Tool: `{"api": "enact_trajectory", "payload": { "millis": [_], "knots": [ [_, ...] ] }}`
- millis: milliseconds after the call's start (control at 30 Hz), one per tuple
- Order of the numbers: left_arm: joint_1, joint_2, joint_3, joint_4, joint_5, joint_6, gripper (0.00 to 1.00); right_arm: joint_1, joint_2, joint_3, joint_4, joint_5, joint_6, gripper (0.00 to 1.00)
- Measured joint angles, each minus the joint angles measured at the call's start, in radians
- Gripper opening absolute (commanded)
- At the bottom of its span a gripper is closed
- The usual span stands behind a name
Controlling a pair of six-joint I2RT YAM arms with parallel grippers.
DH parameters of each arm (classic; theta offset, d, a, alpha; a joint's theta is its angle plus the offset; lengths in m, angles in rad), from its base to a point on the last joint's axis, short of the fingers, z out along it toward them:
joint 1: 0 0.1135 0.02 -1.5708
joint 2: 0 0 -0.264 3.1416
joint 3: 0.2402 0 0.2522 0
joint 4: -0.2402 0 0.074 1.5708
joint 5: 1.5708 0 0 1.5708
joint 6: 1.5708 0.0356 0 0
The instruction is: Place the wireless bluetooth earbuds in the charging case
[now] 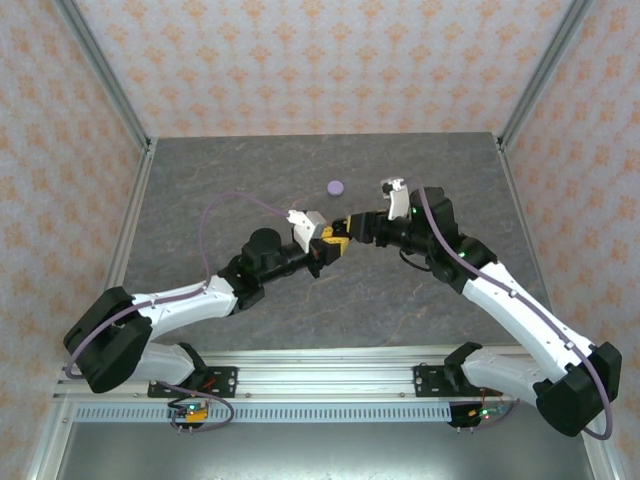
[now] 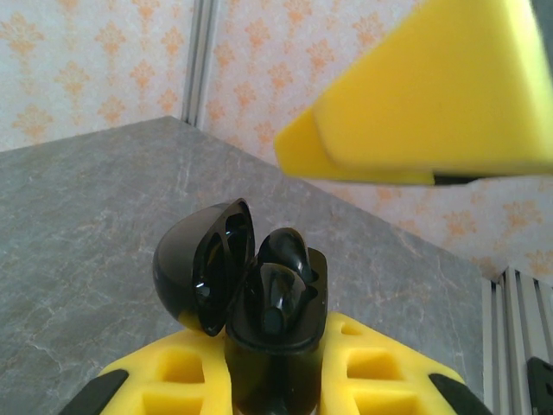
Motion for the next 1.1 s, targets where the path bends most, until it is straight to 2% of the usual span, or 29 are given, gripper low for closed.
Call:
{"api": "enact_trajectory", "payload": {
  "millis": [67, 200, 300, 600, 867, 1100],
  "knots": [
    [0.000, -0.003, 0.000, -0.025, 0.018, 0.029, 0.15, 0.000, 0.000, 0.013, -0.009, 0.019, 0.008, 0.45],
    [-0.016, -0.003, 0.009, -0.107, 0.059, 0.100, 0.15, 0.000, 0.028, 0.064, -0.059, 0.043, 0.020, 0.24],
    [-0.028, -0.005, 0.024, -0.158, 0.079, 0.148, 0.15, 0.000, 0.089, 0.122, -0.100, 0.036, 0.023, 0.16],
    [-0.037, -0.021, 0.049, -0.227, 0.077, 0.222, 0.15, 0.000, 0.234, 0.170, -0.200, -0.039, 0.022, 0.13],
    [-0.037, -0.021, 0.050, -0.247, 0.012, 0.227, 0.14, 0.002, 0.261, 0.199, -0.259, -0.128, 0.006, 0.13],
    [-0.045, -0.020, 0.060, -0.283, -0.029, 0.218, 0.14, 0.004, 0.261, 0.201, -0.272, -0.151, -0.016, 0.12]
  ]
}}
